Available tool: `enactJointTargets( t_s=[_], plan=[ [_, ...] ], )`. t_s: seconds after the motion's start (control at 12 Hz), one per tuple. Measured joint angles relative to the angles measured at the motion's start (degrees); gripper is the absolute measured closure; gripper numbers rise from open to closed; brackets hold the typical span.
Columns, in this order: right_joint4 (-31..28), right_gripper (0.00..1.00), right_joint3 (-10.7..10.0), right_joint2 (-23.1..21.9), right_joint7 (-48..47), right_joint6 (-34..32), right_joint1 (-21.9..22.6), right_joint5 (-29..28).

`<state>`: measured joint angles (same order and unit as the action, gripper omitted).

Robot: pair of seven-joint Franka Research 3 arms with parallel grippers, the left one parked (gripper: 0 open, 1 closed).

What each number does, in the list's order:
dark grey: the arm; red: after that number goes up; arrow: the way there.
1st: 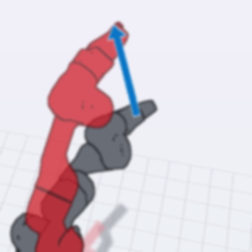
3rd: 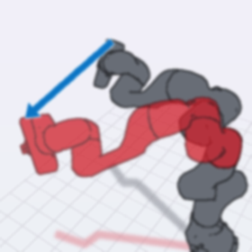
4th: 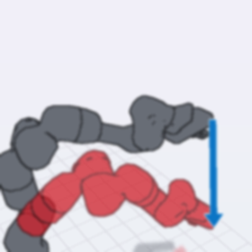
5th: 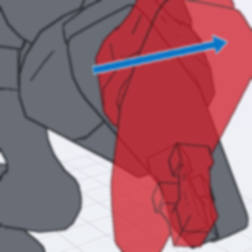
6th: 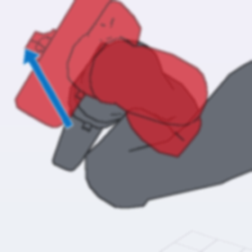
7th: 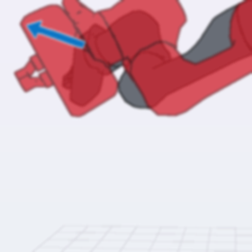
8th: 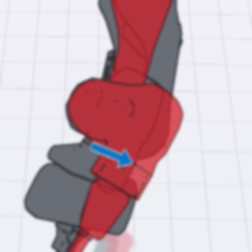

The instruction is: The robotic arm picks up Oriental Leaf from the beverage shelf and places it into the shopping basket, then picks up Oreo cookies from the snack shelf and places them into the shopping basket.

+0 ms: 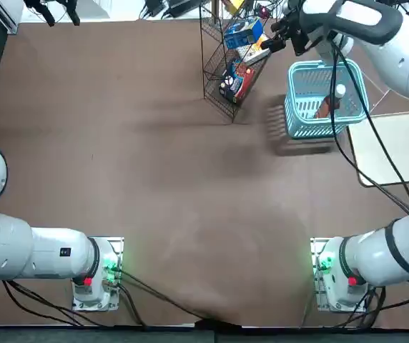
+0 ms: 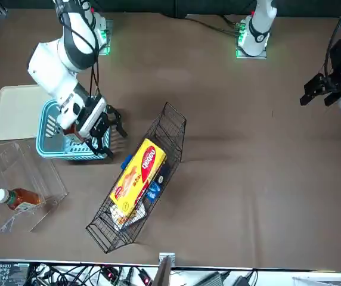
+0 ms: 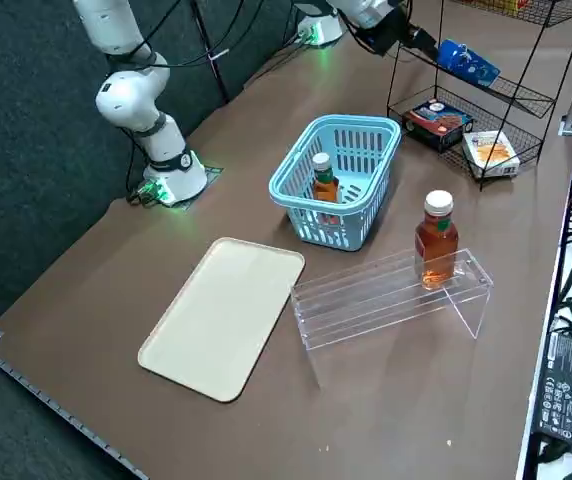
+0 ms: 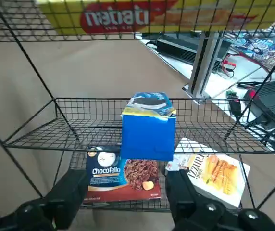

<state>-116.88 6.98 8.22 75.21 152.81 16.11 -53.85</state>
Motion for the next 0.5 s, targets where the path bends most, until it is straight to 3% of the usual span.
enactJointTargets(
  t_s=[0.5],
  plan=[
    [3.6, 0.0, 0.0, 3.9, 0.0, 0.3, 0.5, 0.0]
  ],
)
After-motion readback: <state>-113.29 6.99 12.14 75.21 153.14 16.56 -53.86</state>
